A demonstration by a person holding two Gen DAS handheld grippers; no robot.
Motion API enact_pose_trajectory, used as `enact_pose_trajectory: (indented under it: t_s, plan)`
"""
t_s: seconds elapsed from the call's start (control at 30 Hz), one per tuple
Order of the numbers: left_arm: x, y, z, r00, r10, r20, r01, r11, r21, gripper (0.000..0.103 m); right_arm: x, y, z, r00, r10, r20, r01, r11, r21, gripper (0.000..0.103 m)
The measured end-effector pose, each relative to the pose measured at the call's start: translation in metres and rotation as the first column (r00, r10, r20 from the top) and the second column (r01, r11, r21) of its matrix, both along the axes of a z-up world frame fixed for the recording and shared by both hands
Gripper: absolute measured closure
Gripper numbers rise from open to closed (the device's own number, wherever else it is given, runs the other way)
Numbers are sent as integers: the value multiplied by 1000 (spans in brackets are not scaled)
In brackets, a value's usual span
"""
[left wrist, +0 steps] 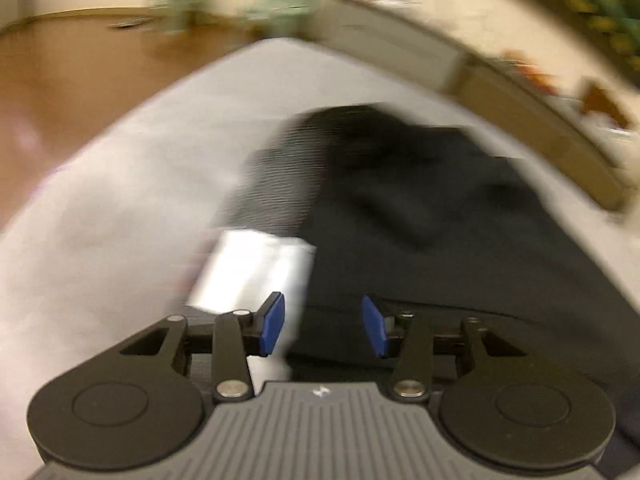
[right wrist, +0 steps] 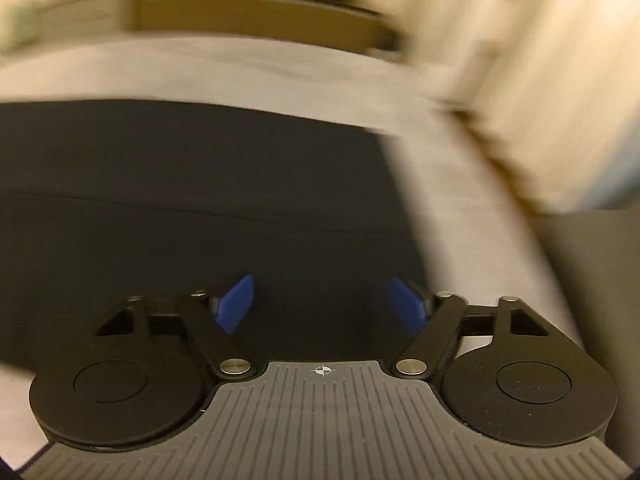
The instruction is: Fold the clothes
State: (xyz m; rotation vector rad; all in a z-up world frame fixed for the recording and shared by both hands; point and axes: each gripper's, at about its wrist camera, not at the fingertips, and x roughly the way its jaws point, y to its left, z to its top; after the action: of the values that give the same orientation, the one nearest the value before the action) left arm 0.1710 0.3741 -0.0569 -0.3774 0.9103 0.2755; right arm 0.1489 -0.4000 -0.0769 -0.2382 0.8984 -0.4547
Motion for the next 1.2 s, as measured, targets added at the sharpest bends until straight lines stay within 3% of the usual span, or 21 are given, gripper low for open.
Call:
enact_pose_trajectory:
  t_s: [0.03,0.07,0.13,0.17,0.23,0.27,0.37,0.43,0.5,0.53,0.67,0.7,0.73,0.83,0.93,0.97,1.0,1.03,1.1,1.17,1.2]
  plan:
    - [-6,10,1,999,39,9,-39,999,-16,85,1,7,9,999,-34,23,35,998,-51,56]
    - [-12,19,4,997,72,22,-71,997,-42,75,-2,24,25,996,-6,84,8,1000,-20,56]
    - [-23,34,9,993,110,48,-105,990,-99,62,-8,78,61,972,117,202,-137,987,89,52]
    - [-26,37,11,993,99,64,-90,987,-130,62,-6,120,78,947,215,240,-248,961,118,48]
    - [-28,44,15,992,88,89,-69,978,-197,62,-1,208,104,860,415,299,-476,862,173,39]
    - [-29,46,17,992,87,96,-65,974,-216,62,4,253,115,800,502,328,-582,782,222,30]
    - [-32,49,21,987,102,125,-69,967,-244,60,28,386,128,624,687,371,-781,533,326,23]
    - [-40,58,23,980,129,150,-81,954,-290,59,49,466,120,541,775,325,-833,443,331,21]
    - [-46,68,24,974,153,170,-87,936,-341,56,74,533,101,495,834,243,-855,419,305,21]
    - [-46,71,23,973,154,174,-84,930,-358,55,90,556,89,501,841,204,-848,431,309,21]
    - [-49,77,17,974,131,183,-55,927,-371,55,163,604,38,632,770,86,-717,539,442,31]
    - [-48,76,17,976,114,184,-38,927,-373,55,179,607,28,667,741,76,-668,550,502,33]
    - [-48,75,17,978,95,187,-18,925,-379,55,194,608,21,686,723,79,-624,529,575,37]
    - [-45,73,18,976,54,210,34,918,-394,55,233,611,27,718,663,212,-559,368,743,40]
    - [-42,72,21,973,30,231,60,926,-373,53,265,605,50,759,485,433,-559,147,816,21]
    - [-40,73,20,973,27,228,60,929,-364,53,273,603,54,770,435,467,-555,94,827,22]
    - [-39,74,19,974,25,225,59,931,-360,53,278,603,57,780,409,473,-544,72,836,21]
    - [-39,75,18,975,26,223,58,931,-360,53,281,606,59,785,409,465,-544,95,834,20]
    - [-38,79,15,975,30,219,53,930,-364,53,276,616,64,771,482,417,-576,249,778,21]
    - [-41,85,15,976,51,211,29,933,-359,53,256,626,60,718,605,344,-631,358,688,25]
    - [-44,90,16,976,78,205,-1,935,-354,53,244,629,56,691,657,302,-654,391,648,26]
